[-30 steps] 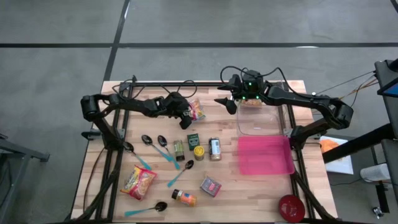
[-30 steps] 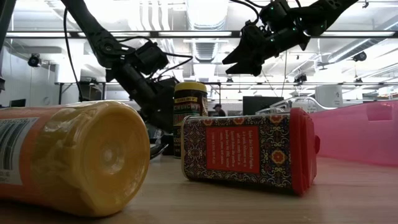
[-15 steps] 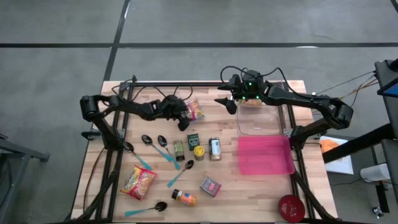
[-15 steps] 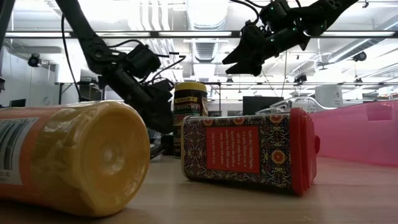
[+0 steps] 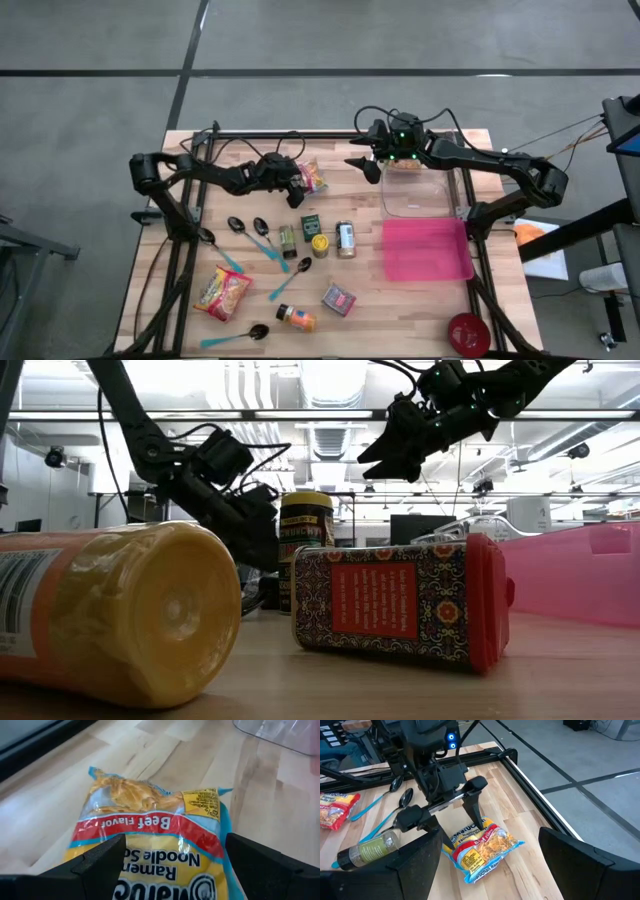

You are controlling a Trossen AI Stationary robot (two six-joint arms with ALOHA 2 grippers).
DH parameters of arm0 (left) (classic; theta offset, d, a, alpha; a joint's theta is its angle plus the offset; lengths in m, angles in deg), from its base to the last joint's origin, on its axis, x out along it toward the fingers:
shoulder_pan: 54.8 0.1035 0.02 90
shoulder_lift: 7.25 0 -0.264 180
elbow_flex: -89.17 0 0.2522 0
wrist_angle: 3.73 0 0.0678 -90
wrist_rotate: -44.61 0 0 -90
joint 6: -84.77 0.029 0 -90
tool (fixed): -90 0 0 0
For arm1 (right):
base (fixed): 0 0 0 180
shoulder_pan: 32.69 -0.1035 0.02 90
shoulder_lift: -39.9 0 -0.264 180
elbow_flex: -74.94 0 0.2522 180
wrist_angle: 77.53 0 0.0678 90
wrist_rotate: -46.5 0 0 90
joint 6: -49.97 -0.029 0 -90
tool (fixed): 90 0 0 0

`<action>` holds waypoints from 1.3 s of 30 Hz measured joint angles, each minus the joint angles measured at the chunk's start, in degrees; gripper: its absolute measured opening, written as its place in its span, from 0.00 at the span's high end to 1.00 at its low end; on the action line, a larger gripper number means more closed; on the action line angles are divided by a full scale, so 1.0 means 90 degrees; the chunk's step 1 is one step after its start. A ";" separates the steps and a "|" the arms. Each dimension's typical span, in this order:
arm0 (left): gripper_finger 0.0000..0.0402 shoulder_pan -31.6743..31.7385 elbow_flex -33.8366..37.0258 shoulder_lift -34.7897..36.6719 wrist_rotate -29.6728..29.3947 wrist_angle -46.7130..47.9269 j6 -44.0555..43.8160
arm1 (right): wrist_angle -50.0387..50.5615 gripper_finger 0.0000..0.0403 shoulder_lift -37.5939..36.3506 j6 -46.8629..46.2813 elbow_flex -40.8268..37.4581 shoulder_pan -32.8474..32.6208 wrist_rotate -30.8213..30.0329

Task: Pick & Place Food Item
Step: Put the light blue noodle pack into the top transparent bin

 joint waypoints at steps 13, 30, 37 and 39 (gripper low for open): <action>0.14 0.0000 -0.0074 -0.0906 0.0308 -0.1524 0.0012 | 0.0001 0.18 0.0000 -0.0001 0.0000 0.0000 0.0000; 0.14 -0.0049 -0.1682 -0.2020 0.0933 -0.0959 0.0021 | 0.0001 0.18 0.0000 0.0000 0.0001 0.0000 0.0000; 0.14 -0.0097 -0.1874 -0.2062 0.1064 -0.0763 0.0020 | 0.0002 0.18 0.0000 0.0000 0.0000 0.0000 0.0001; 0.14 -0.0127 -0.1902 -0.2062 0.1056 -0.0728 0.0019 | -0.0001 0.18 0.0000 0.0001 0.0002 0.0000 0.0000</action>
